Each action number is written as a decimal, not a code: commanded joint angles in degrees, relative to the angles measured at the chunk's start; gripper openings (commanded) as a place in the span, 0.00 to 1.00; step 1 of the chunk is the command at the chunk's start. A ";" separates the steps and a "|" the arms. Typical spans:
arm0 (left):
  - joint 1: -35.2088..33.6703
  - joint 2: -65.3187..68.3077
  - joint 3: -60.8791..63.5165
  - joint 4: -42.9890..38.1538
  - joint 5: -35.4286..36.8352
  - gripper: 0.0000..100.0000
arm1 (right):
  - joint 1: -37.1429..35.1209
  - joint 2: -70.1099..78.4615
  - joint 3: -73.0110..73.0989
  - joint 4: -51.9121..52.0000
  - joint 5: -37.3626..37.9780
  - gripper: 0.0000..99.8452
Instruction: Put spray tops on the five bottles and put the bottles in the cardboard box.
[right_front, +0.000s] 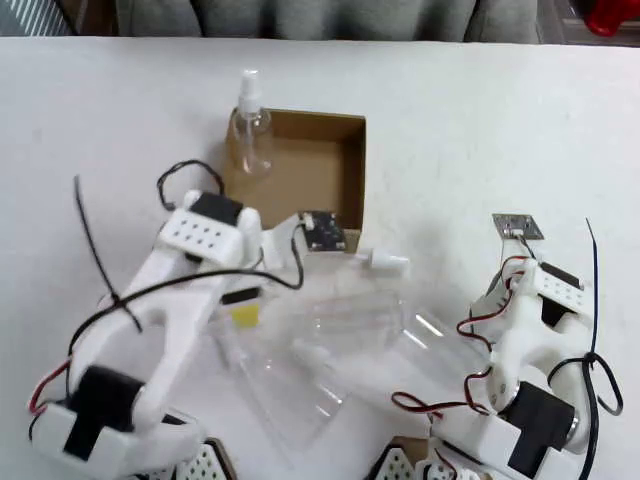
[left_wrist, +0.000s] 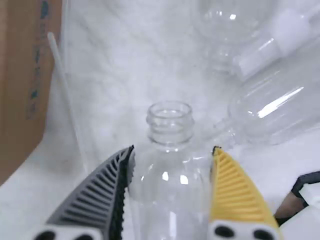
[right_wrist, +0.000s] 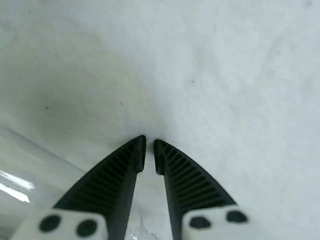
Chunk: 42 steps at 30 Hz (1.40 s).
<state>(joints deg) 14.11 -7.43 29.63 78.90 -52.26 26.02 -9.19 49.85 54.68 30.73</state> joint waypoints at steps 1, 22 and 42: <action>-4.09 -8.66 3.52 0.79 0.09 0.02 | -1.01 0.22 -2.02 0.66 -0.26 0.02; -28.09 -34.07 26.20 -22.15 45.89 0.02 | -4.53 0.13 -20.57 16.66 -21.63 0.02; -33.45 -33.80 29.89 -31.38 46.24 0.02 | -30.37 9.27 -45.45 26.86 -57.58 0.19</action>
<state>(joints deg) -18.68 -39.87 59.69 49.27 -6.29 -2.29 -3.74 9.41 82.29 -19.38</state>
